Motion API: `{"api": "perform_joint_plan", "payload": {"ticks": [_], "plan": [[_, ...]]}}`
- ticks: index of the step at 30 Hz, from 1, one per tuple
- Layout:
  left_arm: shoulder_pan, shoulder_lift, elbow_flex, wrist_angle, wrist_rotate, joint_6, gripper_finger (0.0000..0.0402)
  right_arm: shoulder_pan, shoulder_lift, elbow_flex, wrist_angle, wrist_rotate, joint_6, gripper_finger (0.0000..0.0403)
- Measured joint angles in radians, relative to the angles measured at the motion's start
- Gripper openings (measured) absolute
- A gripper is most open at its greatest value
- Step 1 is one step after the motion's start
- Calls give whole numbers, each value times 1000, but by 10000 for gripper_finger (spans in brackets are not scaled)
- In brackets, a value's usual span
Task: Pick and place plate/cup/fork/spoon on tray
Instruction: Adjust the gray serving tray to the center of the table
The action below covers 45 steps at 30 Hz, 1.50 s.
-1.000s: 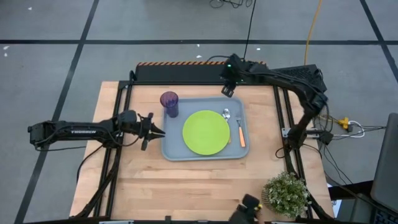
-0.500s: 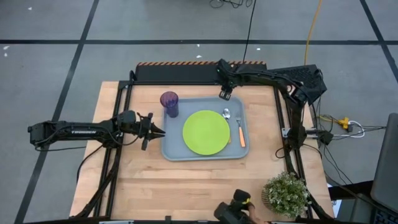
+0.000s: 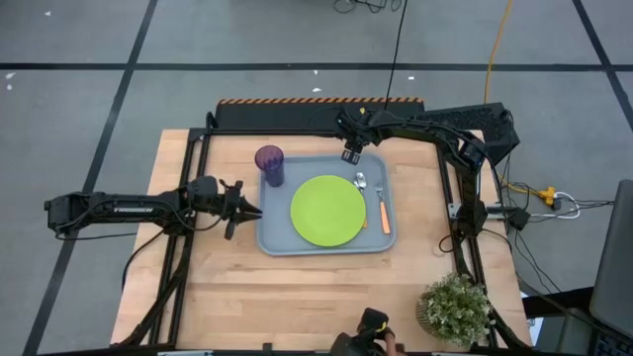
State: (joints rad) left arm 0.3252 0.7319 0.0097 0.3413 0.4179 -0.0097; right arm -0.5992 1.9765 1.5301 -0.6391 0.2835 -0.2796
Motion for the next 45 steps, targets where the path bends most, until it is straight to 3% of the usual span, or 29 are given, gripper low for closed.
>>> {"api": "perform_joint_plan", "payload": {"ticks": [20, 25, 45], "plan": [[0, 0, 0, -21, 0, 5, 72, 10, 0, -156, 169, -1, 7, 134], [0, 0, 0, -13, 0, 6, 72, 9, -3, -174, 174, -45, 16, 134], [-5, 0, 0, -6, -1, -37, 72, 12, -1, -181, 120, -53, 59, 134]]}}
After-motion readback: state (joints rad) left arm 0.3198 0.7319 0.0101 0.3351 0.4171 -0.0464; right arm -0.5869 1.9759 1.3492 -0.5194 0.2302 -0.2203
